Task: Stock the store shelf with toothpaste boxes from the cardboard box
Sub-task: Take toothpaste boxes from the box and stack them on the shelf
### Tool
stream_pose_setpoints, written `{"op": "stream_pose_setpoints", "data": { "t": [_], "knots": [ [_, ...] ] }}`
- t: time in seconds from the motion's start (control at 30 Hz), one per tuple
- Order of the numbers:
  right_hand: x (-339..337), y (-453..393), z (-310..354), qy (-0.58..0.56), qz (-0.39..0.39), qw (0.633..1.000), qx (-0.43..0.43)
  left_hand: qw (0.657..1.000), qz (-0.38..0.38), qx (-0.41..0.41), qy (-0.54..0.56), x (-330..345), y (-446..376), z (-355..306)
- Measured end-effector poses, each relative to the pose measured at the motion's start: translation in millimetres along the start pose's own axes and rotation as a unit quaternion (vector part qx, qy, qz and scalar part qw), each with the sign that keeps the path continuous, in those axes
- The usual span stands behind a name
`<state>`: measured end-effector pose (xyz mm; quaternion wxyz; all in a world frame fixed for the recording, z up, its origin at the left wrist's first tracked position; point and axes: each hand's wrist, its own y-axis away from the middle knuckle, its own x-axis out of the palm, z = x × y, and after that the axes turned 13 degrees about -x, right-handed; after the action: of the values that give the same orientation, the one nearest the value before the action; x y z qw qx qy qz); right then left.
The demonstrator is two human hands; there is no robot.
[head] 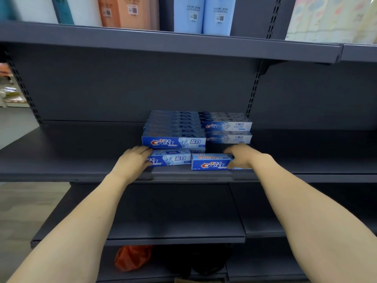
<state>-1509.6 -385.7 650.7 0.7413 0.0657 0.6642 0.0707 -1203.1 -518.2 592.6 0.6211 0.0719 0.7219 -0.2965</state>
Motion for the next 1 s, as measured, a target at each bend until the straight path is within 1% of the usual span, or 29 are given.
{"op": "stream_pose_setpoints", "data": {
  "t": [0.07,0.17,0.23,0.37,0.53,0.63,0.7,0.73,0.77,0.83,0.87,1.0],
  "knots": [
    [1,0,0,0.01,-0.011,1.0,-0.015,0.999,-0.016,0.023,0.015,4,1,4],
    [-6,7,-5,-0.002,-0.013,1.0,-0.023,0.997,-0.036,0.067,-0.008,7,-3,3],
    [-13,11,-8,-0.012,-0.027,0.999,-0.027,0.994,-0.042,0.096,-0.011,10,-5,-3],
    [-32,18,-11,-0.014,-0.059,0.998,-0.025,0.993,-0.051,0.105,0.007,12,-6,-26],
    [-44,17,-2,-0.006,-0.104,0.994,-0.02,0.996,-0.06,0.069,0.016,14,-9,-44],
    [-42,13,10,-0.037,-0.127,0.991,-0.024,0.998,-0.042,0.029,0.027,13,-7,-46],
    [-40,9,20,-0.037,-0.129,0.99,-0.035,0.999,-0.018,-0.006,0.042,9,-6,-48],
    [-39,6,24,-0.031,-0.126,0.991,-0.04,0.998,-0.021,-0.027,0.052,8,-6,-48],
    [-38,3,29,-0.022,-0.126,0.991,-0.045,0.997,-0.038,-0.036,0.062,8,-6,-48],
    [-35,-4,39,-0.005,-0.125,0.991,-0.056,0.996,-0.053,-0.02,0.067,5,-1,-43],
    [-34,-6,42,0.004,-0.123,0.99,-0.062,0.996,-0.063,-0.011,0.059,3,1,-42],
    [-30,-27,63,0.043,-0.109,0.988,-0.1,0.993,-0.115,-0.029,0.027,-5,6,-19]
  ]
}}
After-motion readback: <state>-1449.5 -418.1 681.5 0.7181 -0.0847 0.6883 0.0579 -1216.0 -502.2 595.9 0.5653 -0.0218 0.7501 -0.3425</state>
